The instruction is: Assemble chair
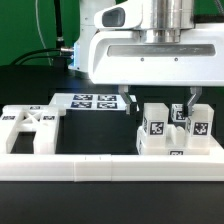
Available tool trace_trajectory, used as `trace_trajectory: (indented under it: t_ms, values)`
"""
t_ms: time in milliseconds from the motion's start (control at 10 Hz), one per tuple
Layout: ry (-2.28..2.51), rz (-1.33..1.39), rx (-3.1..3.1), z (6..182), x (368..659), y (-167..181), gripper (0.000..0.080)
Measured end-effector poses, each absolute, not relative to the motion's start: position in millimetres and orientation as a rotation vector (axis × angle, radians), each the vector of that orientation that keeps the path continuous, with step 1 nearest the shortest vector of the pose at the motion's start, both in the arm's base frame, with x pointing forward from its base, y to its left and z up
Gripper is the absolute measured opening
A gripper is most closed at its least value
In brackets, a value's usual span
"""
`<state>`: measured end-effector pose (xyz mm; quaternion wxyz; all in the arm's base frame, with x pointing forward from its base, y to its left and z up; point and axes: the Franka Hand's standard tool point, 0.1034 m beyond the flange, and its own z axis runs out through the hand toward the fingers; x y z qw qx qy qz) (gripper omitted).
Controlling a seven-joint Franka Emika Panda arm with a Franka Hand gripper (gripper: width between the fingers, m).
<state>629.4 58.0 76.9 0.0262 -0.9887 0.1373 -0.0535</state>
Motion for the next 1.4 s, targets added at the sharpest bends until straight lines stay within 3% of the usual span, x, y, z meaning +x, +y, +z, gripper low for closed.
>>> trace_trajectory:
  t_ms: [600, 1400]
  values:
    - [-0.3, -0.175, -3.134, 78.0, 631.3, 43.6, 0.0649]
    - [-0.216, -0.134, -3.131, 70.9, 614.8, 49.8, 0.0649]
